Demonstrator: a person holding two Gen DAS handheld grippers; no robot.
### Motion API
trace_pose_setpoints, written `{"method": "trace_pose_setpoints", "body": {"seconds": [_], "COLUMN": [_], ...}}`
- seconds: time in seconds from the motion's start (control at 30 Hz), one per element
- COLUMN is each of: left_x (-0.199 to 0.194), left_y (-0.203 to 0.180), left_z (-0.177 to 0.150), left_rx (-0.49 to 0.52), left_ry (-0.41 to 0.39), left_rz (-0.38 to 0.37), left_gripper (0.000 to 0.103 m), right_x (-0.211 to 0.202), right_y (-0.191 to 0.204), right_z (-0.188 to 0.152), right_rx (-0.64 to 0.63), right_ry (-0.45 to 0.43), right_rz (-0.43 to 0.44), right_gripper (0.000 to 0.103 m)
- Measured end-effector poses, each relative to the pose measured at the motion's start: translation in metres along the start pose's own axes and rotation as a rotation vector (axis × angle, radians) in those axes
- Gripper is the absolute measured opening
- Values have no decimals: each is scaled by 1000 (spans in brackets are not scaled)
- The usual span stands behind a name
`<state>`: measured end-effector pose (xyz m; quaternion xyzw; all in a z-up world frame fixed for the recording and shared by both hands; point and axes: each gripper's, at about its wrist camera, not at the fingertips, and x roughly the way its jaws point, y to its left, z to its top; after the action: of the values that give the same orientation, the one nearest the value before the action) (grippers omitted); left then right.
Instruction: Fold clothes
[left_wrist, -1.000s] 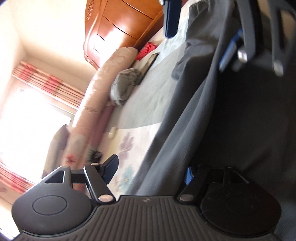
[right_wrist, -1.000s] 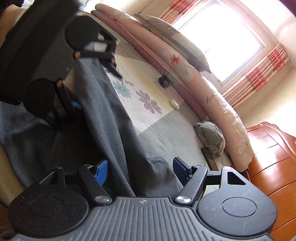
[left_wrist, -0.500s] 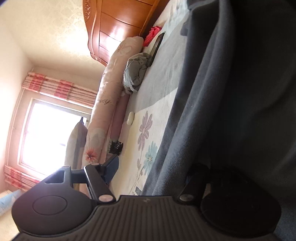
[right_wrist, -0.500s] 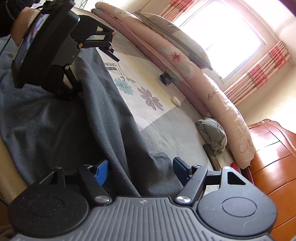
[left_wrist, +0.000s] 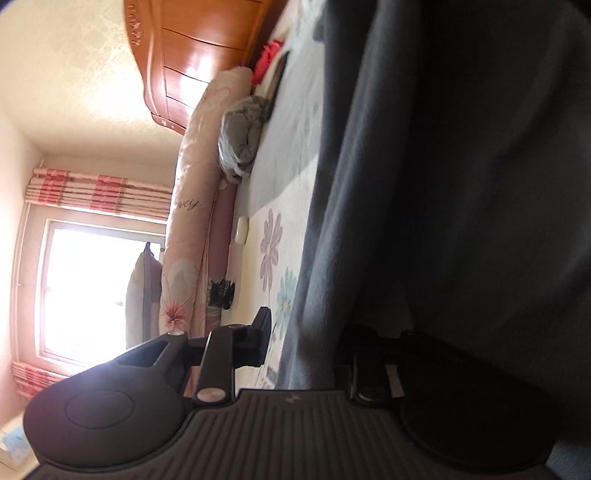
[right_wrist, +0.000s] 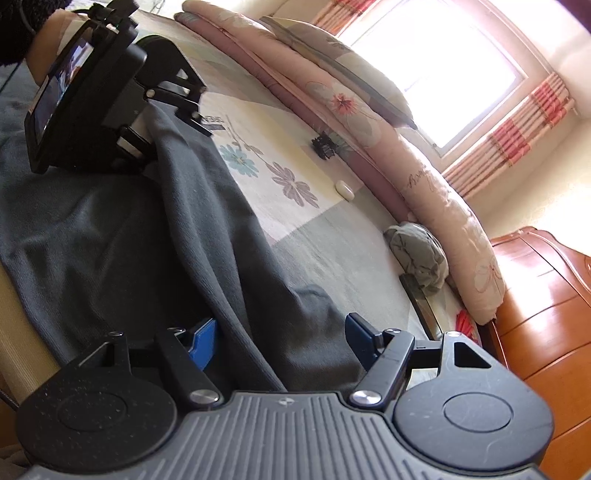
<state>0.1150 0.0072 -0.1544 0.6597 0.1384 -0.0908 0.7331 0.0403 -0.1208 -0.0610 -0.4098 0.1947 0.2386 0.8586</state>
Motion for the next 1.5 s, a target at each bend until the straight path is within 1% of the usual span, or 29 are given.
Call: {"method": "trace_pose_setpoints", "body": {"seconds": [0.03, 0.07, 0.17, 0.3, 0.4, 0.5, 0.57, 0.63, 0.67, 0.7, 0.77, 0.83, 0.9, 1.0, 1.17, 1.27, 1.37, 1.47, 1.5], "left_x": [0, 1, 0, -2, -6, -7, -12, -19, -23, -27, -36, -49, -62, -82, -110, -126, -120, -116, -127], "left_y": [1, 2, 5, 15, 23, 39, 47, 52, 55, 58, 61, 63, 64, 66, 55, 48, 31, 15, 10], "left_z": [0, 1, 4, 6, 9, 14, 18, 14, 15, 17, 19, 19, 21, 24, 29, 32, 34, 36, 35], "left_rx": [-1, -1, 9, -1, 14, 7, 15, 20, 21, 22, 36, 50, 62, 80, 113, 133, 139, 143, 149], "left_ry": [4, 8, 16, 24, 28, 31, 27, 25, 23, 23, 22, 24, 25, 25, 24, 23, 29, 24, 20], "left_rz": [-11, -21, -36, -45, -30, -31, -24, -29, -31, -37, -40, -59, -79, -108, -179, -222, -264, -303, -305], "left_gripper": [24, 21, 6, 4, 4, 4, 4, 4, 4, 4, 4, 4, 4, 4, 4, 4, 4, 4, 4], "right_x": [0, -1, -2, -3, -4, -5, -5, -4, -3, -3, -5, -10, -16, -23, -32, -31, -30, -29, -28], "right_y": [-2, -3, -7, -12, -16, -20, -21, -23, -25, -27, -35, -43, -52, -64, -77, -72, -68, -59, -56], "right_z": [-2, -4, -12, -22, -29, -37, -43, -49, -51, -53, -56, -59, -61, -64, -74, -82, -90, -98, -101], "right_rx": [5, 4, 4, 3, 2, 0, -28, -63, -79, -87, -81, -83, -90, -92, -101, -92, -82, -88, -90], "right_ry": [3, 8, 21, 40, 53, 67, 72, 77, 87, 99, 104, 92, 79, 66, 56, 76, 96, 117, 123], "right_rz": [-3, -4, -9, -16, -21, -26, -19, -6, 1, 17, 57, 69, 69, 65, 83, 116, 149, 163, 168], "right_gripper": [76, 76, 76, 76, 76, 76, 75, 70, 55, 35, 14, 12, 8, 6, 5, 4, 4, 4, 4]}}
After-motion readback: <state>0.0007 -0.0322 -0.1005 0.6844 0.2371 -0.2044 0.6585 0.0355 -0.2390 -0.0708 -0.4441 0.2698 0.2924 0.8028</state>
